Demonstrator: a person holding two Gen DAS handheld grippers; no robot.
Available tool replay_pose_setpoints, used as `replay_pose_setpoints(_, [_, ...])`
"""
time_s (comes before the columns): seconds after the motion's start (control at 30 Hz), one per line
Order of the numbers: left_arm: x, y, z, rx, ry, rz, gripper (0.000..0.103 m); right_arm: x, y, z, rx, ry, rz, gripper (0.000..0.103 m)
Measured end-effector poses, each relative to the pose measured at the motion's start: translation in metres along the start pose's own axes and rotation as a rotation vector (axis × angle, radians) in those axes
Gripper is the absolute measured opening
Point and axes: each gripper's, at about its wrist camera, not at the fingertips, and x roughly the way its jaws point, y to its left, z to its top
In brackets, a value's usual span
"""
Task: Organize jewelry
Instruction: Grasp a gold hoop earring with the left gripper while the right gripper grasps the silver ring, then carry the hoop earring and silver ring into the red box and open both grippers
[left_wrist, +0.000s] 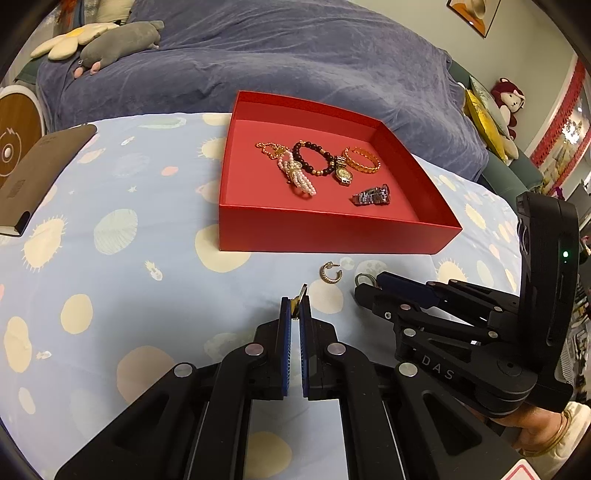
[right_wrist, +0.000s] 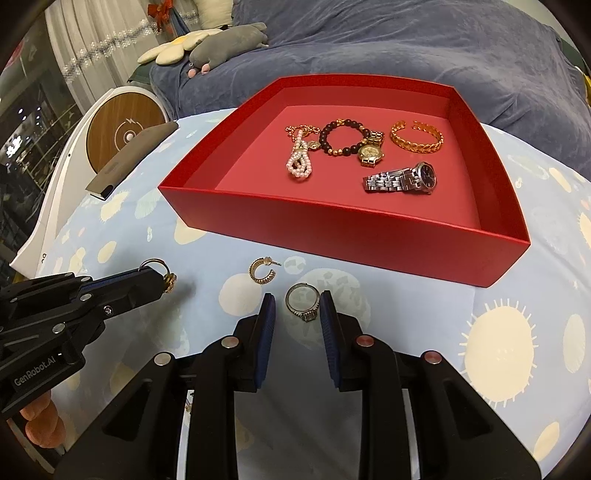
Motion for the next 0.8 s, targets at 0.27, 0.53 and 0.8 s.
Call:
replay_pose_setpoints(0.27, [-0.001, -0.001, -0.001, -0.002, 0.002, -0.014, 0.003, -0.002, -0.002, -0.002, 0.002, -0.006, -0.020, 0.018])
replay_pose_setpoints(0.53, [-0.002, 0.000, -0.001, -0.004, 0.000, -0.017, 0.003, -0.011, -0.006, -0.002, 0.023, -0.014, -0.006, 0.003])
replay_pose_setpoints(0.8, [-0.003, 0.000, 0.001, -0.006, -0.005, -0.019, 0.003, -0.021, -0.005, -0.003, 0.023, -0.031, 0.005, 0.003])
